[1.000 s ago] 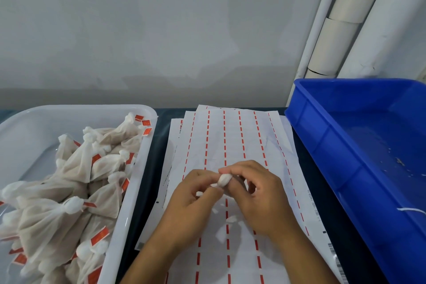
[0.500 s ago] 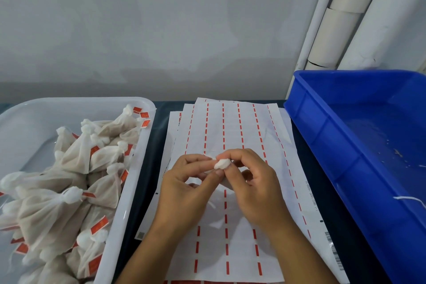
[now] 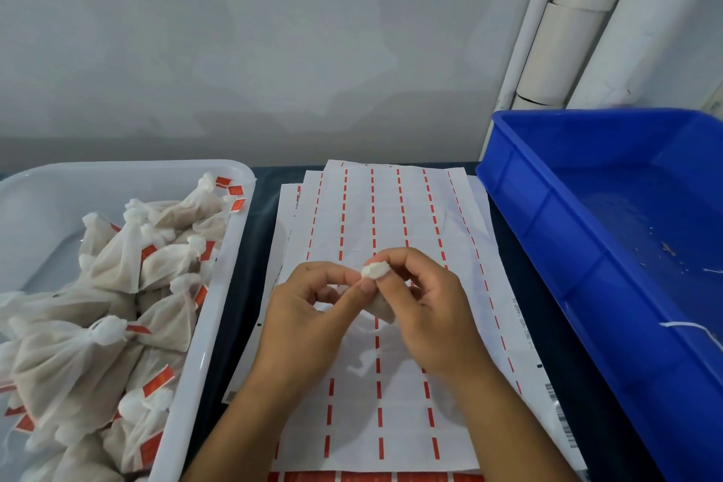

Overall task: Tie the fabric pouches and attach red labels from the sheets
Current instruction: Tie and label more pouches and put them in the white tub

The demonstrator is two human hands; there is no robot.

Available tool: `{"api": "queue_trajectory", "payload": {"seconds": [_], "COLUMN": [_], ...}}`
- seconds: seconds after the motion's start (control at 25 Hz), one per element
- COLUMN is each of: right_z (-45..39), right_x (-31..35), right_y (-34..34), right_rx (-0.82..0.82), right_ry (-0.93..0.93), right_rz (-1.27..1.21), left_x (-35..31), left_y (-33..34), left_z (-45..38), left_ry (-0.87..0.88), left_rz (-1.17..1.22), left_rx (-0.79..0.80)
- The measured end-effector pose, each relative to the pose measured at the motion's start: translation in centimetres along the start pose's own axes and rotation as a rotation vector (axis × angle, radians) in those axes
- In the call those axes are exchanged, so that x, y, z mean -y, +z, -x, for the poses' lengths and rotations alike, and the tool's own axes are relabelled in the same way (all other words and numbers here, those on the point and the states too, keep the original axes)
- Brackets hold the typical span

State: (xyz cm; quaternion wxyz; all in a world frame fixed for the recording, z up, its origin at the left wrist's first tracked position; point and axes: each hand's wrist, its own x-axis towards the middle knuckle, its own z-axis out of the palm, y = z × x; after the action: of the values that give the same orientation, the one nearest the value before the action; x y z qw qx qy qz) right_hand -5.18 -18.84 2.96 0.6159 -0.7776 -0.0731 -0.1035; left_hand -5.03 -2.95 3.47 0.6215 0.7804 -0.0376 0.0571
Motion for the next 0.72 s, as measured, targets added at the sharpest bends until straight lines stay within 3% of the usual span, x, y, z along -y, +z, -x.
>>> {"api": "queue_trajectory", "payload": {"seconds": [0.24, 0.44, 0.72], "right_z": [-0.45, -0.51, -0.31], "right_x": [0.09, 0.12, -0.2], "right_y": [-0.24, -0.65, -0.86], "right_rx": [0.055, 0.166, 0.196], "right_ry": [0.255, 0.516, 0.602], "right_rz": [-0.144, -0.453, -0.65], "left_x": [0.45, 0.53, 0.45], "left_y": [-0.04, 0.1, 0.7], "left_z": [-0.11, 0.01, 0.42], "left_ry": [-0.058, -0.09, -0.103], "left_rz": [-0.015, 0.02, 0.03], "left_rx": [-0.022, 0.013, 0.021]}}
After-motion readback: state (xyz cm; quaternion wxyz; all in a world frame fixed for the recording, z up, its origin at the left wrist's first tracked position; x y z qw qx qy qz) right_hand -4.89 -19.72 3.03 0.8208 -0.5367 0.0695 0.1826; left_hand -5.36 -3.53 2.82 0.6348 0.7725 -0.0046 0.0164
